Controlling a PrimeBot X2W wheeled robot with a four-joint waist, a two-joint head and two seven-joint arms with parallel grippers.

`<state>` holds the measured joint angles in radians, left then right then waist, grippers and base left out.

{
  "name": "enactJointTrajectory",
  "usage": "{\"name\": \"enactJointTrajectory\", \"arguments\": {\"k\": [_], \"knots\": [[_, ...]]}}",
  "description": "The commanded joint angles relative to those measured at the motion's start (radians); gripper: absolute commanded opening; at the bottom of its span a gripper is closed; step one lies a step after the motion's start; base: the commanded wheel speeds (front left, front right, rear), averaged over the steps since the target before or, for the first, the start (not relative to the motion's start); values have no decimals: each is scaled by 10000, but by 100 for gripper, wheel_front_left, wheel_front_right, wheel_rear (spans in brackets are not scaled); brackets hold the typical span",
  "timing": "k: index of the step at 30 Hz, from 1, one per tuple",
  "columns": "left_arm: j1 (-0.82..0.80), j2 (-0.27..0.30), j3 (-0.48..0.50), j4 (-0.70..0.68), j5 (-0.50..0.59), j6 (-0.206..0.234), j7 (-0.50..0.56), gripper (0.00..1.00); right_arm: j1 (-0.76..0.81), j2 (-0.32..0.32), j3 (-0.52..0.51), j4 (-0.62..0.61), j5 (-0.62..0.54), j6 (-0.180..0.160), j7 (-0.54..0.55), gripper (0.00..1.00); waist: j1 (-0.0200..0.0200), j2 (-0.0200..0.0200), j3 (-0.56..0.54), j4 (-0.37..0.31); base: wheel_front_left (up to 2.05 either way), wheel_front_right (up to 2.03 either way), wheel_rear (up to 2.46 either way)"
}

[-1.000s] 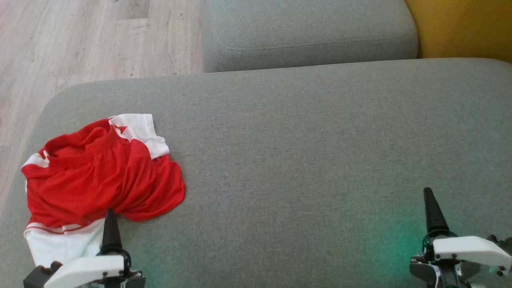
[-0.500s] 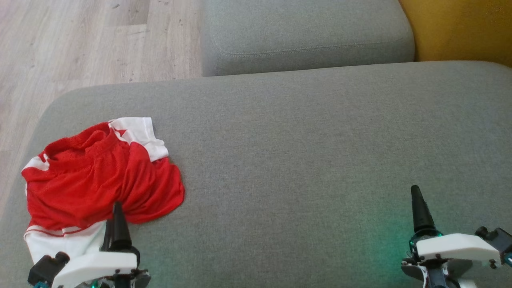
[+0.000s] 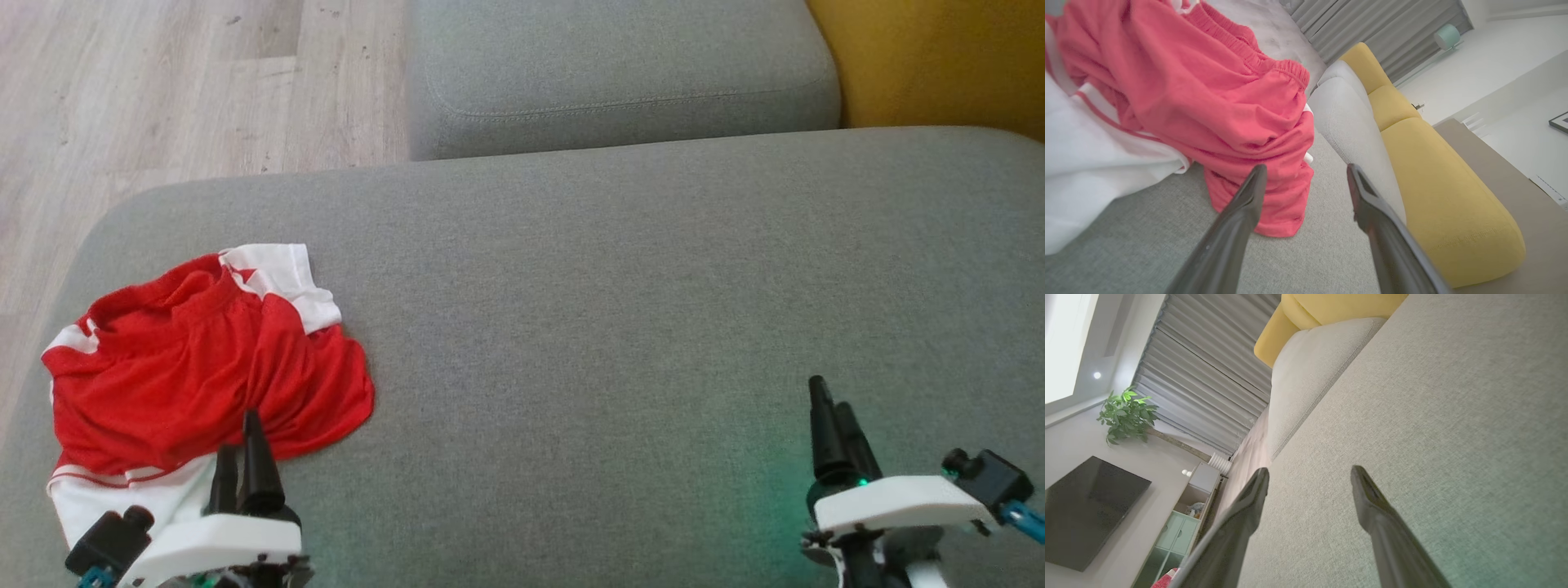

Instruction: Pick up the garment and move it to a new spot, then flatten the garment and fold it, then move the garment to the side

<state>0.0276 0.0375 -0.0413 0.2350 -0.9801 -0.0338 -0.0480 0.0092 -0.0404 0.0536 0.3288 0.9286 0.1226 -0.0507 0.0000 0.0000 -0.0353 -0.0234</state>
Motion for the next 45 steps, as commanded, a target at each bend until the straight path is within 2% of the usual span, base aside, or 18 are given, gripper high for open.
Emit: {"name": "enactJointTrajectory", "arguments": {"k": [1, 33, 45], "knots": [[-287, 84, 48, -412, 272, 37, -147, 100, -459, -53, 187, -354, -275, 37, -133, 100, 0, 0, -5, -5, 0, 0, 0], [-117, 104, -555, -896, 4032, 798, -1097, 100, -662, -75, 1379, -155, -4061, 58, -1077, 100, 0, 0, -205, -237, 0, 0, 0], [-88, 112, -695, -1012, 5160, 928, -1424, 100, -686, -82, 1625, -217, -5387, 65, -1402, 100, 0, 0, -310, -295, 0, 0, 0]]}}
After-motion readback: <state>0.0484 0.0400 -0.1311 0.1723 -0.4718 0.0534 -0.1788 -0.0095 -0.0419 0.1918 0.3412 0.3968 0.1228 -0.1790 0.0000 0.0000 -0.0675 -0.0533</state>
